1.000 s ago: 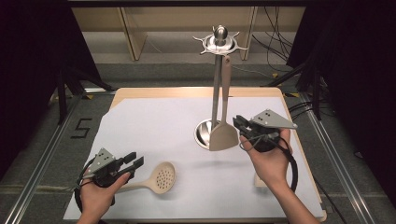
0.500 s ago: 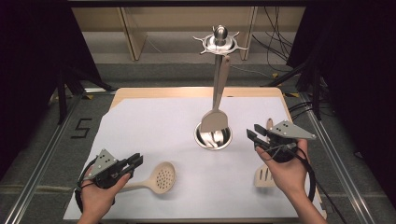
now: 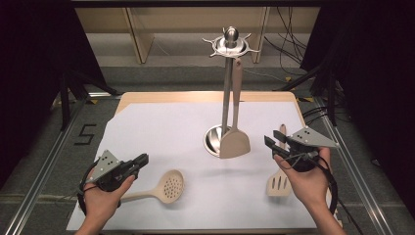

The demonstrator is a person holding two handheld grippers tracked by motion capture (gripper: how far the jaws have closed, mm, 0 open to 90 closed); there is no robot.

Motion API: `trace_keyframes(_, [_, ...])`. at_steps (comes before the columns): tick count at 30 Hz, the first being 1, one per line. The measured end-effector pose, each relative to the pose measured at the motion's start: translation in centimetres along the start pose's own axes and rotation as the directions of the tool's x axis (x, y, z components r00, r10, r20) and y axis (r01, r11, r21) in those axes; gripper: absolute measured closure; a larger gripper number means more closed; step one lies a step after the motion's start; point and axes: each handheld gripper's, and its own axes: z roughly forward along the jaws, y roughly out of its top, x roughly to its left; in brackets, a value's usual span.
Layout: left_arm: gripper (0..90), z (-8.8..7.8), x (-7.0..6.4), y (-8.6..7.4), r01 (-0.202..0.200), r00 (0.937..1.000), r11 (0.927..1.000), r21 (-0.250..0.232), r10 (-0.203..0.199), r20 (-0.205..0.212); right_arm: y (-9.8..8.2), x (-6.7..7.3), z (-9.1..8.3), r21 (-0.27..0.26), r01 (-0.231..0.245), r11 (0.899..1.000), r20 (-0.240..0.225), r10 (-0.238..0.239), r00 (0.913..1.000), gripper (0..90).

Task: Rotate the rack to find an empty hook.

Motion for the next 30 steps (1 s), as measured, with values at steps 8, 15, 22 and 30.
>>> trace_keyframes(8, [89.0, 1.8, -2.1, 5.0, -0.033, 0.9974, 0.9981, -0.052, 0.036, 0.062, 0.0, -0.9, 0.4, 0.006, 0.021, 1.000, -0.010, -0.021, 0.9997, 70.7])
trace_keyframes(15, [89.1, 4.6, -3.8, 9.8, -0.064, 0.9896, 0.9931, -0.098, 0.076, 0.122, -0.3, -0.6, 0.4, 0.039, 0.032, 0.999, -0.043, -0.030, 0.9986, 81.7])
trace_keyframes(22, [89.1, 6.7, -5.1, 13.8, -0.105, 0.9821, 0.9820, -0.157, 0.127, 0.139, -0.1, -0.3, -0.1, 0.064, -0.039, 0.997, -0.063, 0.043, 0.9971, 84.6])
trace_keyframes(30, [88.9, 8.6, -6.6, 18.8, -0.104, 0.9774, 0.9730, -0.206, 0.138, 0.160, 0.0, -0.4, -0.1, 0.023, 0.015, 1.000, -0.032, -0.014, 0.9994, 81.3])
